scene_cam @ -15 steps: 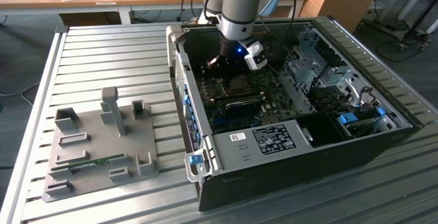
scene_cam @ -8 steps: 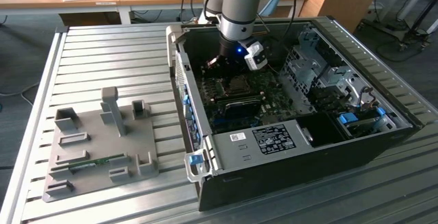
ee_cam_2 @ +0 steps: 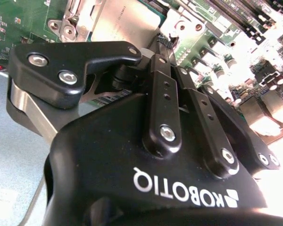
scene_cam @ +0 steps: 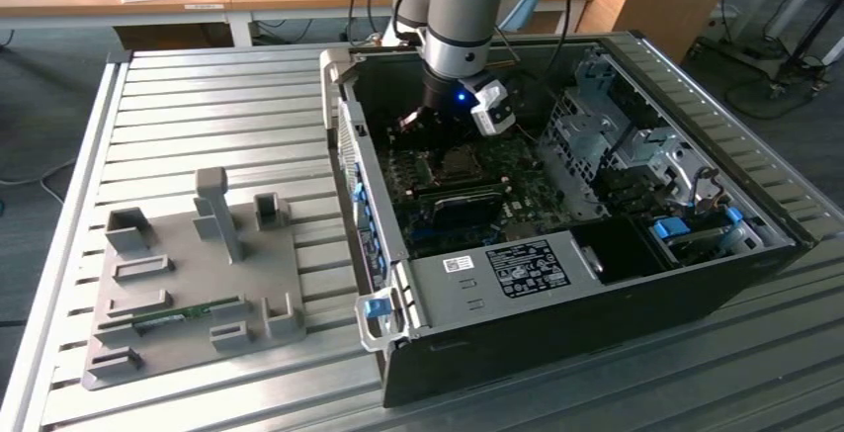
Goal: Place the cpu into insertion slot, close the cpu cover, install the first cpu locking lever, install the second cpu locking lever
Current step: 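Close the cpu cover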
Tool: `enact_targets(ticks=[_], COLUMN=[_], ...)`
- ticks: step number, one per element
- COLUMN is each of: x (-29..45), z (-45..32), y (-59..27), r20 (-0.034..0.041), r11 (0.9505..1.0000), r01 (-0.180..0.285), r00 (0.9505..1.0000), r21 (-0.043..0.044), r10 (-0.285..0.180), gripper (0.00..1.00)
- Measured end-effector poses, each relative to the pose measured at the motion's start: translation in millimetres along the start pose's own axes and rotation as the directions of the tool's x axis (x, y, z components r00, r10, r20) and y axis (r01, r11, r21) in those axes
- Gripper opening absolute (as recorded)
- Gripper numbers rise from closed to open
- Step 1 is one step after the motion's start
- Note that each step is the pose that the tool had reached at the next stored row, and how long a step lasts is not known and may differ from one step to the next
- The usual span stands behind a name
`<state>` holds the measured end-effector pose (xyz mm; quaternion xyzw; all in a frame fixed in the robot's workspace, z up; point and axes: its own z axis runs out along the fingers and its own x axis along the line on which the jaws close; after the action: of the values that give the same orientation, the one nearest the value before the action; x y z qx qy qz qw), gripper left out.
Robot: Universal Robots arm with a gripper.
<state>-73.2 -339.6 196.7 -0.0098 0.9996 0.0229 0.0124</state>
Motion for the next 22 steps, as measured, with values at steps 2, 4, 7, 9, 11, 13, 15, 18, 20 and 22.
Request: enact_targets(ticks=[2,4,7,9,11,13,15,18,20,22], x=[0.1,0.1,0.1,0.2,0.2,0.2,0.3,0.3,0.3,0.4], z=[0.1,0.2,0.2,0.3,0.3,0.3,0.4,0.4,0.5,0.6], y=[-0.1,-0.2,-0.2,-0.3,-0.3,-0.3,-0.3,-0.4,-0.5,-0.5], r20=[-0.0001,-0.0003,-0.0003,-0.0005,-0.0005,-0.0006,-0.0006,-0.0007,-0.0008,-0.0010], r11=[1.0000,1.0000,1.0000,1.0000,1.0000,1.0000,1.0000,1.0000,1.0000,1.0000], r01=[0.000,0.000,0.000,0.000,0.000,0.000,0.000,0.000,0.000,0.000], r00=[1.0000,1.0000,1.0000,1.0000,1.0000,1.0000,1.0000,1.0000,1.0000,1.0000], r21=[0.0002,0.0004,0.0005,0.0007,0.0007,0.0008,0.0008,0.0009,0.0011,0.0014], r10=[0.000,0.000,0.000,0.000,0.000,0.000,0.000,0.000,0.000,0.000], gripper=[0.11,0.11,0.11,0.11,0.11,0.11,0.11,0.11,0.11,0.11])
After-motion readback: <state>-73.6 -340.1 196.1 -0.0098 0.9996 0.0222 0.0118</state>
